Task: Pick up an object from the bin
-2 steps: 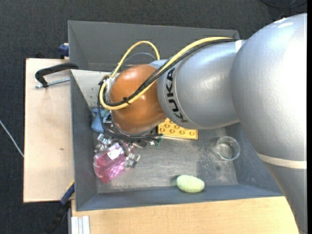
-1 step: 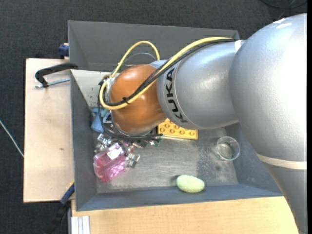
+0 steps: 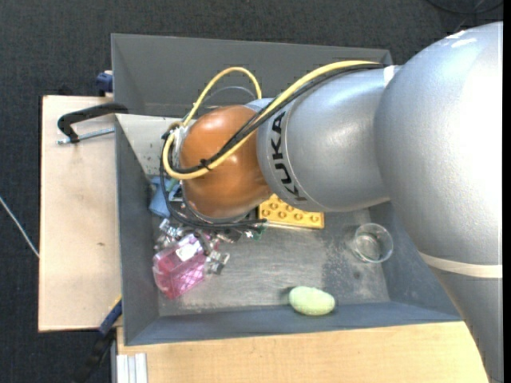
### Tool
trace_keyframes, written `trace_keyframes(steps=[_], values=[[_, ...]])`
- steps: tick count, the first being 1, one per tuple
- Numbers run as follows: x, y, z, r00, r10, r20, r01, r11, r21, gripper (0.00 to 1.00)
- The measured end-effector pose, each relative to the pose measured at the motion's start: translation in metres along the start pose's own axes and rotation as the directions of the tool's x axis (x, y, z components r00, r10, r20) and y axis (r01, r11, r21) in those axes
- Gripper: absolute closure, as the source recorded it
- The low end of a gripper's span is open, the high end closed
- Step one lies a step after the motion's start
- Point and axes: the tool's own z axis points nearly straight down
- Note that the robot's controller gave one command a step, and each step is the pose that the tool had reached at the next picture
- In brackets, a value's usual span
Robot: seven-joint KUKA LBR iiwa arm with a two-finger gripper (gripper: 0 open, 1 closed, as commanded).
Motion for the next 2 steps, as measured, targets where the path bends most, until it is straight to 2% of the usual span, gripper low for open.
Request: trace_keyframes(steps=[1, 2], values=[[0.0, 0.0, 0.0, 1.0, 0.0, 0.0, 0.0, 1.0, 0.0, 1.0], [0.005, -0.0005, -0.0012, 1.0, -0.001, 0.011, 0.001, 1.0, -0.003, 1.0]])
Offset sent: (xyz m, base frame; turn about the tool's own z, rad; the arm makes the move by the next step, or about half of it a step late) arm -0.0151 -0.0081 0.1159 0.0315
